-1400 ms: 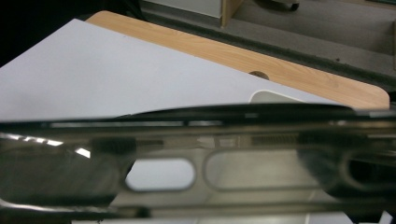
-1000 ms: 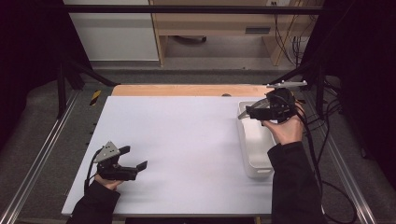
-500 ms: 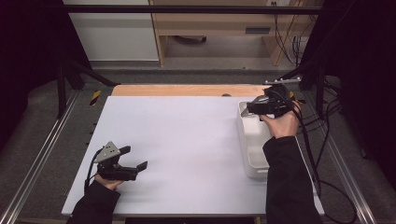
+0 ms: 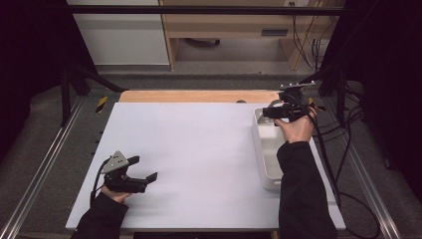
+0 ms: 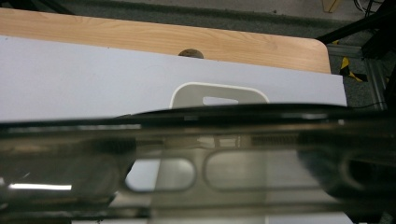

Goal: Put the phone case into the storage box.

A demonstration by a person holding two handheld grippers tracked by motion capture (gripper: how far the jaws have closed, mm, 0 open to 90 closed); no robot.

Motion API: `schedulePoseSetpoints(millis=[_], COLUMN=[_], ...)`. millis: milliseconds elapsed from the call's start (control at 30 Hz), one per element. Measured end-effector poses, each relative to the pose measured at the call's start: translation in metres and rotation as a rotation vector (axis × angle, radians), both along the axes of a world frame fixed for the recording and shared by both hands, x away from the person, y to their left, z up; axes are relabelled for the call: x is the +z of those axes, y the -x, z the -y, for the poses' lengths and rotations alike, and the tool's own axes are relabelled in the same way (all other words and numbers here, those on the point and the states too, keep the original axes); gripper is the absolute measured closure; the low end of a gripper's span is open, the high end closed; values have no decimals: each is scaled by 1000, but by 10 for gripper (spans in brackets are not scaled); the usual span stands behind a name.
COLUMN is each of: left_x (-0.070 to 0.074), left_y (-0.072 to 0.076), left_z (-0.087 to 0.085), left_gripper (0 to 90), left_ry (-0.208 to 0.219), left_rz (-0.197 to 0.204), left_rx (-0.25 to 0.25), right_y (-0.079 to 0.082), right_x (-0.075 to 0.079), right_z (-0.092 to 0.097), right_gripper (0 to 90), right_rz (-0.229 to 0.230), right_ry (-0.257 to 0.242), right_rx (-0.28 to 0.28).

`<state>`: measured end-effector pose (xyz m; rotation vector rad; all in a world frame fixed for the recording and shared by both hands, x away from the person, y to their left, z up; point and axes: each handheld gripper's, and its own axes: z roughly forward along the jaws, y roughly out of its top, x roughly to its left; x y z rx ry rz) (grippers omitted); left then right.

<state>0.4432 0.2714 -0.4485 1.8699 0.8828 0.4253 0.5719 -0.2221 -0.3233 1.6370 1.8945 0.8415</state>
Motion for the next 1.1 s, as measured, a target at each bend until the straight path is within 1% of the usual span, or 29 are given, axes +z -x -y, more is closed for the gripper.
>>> schedulePoseSetpoints(millis=[433,533,600,633,667,767,1100], left_x=[-1,-1,-1,-1,-1,-1,-1], left_y=[0,0,0,0,0,-1,-1], left_z=[0,0,0,1,1,1,1], left_gripper=[26,27,27,26,26,27,26], left_ry=[-2,-2,-2,-3,-3,-3,-4], left_rz=[-2,-4,-4,-3,-3,-3,-4], left_rx=[-6,-7,-8,-8,-9,-9,-11], right_y=[-21,-25,-28,-29,-30,-35,-46], right_x=[-15,-18,-20,-21,-22,-24,-35], right_z=[-5,-6,-6,-6,-5,-5,-6], right_gripper=[116,117,117,116,116,116,116], right_rz=[-55,-61,-69,-76,-74,-92,-132], right_ry=[34,51,53,45,52,44,52], right_rx=[-51,-55,-64,-68,-69,-79,-87])
